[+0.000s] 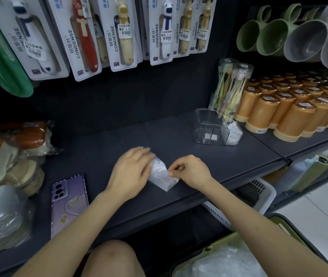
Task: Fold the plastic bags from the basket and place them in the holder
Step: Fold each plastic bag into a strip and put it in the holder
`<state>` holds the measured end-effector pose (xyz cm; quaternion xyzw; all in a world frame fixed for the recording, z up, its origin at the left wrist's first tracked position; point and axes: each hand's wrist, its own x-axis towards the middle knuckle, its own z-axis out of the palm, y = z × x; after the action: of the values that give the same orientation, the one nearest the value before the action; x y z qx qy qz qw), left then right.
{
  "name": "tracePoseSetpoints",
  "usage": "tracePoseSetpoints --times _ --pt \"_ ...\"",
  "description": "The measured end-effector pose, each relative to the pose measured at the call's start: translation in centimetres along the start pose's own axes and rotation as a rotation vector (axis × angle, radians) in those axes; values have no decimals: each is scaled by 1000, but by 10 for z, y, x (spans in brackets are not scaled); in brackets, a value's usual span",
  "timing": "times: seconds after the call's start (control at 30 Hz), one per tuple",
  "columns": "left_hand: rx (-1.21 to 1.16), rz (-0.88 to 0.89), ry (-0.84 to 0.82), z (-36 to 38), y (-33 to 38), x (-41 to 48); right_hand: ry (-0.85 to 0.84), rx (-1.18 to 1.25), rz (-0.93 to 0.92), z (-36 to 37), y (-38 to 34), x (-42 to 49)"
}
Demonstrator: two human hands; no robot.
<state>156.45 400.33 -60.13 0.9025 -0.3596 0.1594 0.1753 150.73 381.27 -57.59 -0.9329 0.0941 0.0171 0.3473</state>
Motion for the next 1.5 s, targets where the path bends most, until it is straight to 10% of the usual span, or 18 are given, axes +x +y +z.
tracePoseSetpoints --times 0.3,0.5,0.9,1.07,1.5 --pt "47 -121 -385 13 8 -7 -9 73 -20 -2 2 3" --pt "106 -226 -380 13 23 -8 534 -250 -296 24 3 -19" --pt "369 -299 -327 7 44 -13 -38 -569 -357 22 45 -32" --pt "130 86 -320 11 31 -6 -79 -588 -355 19 42 -33" --pt "20 -59 -494 3 -10 -30 -99 -485 -121 -10 64 -49"
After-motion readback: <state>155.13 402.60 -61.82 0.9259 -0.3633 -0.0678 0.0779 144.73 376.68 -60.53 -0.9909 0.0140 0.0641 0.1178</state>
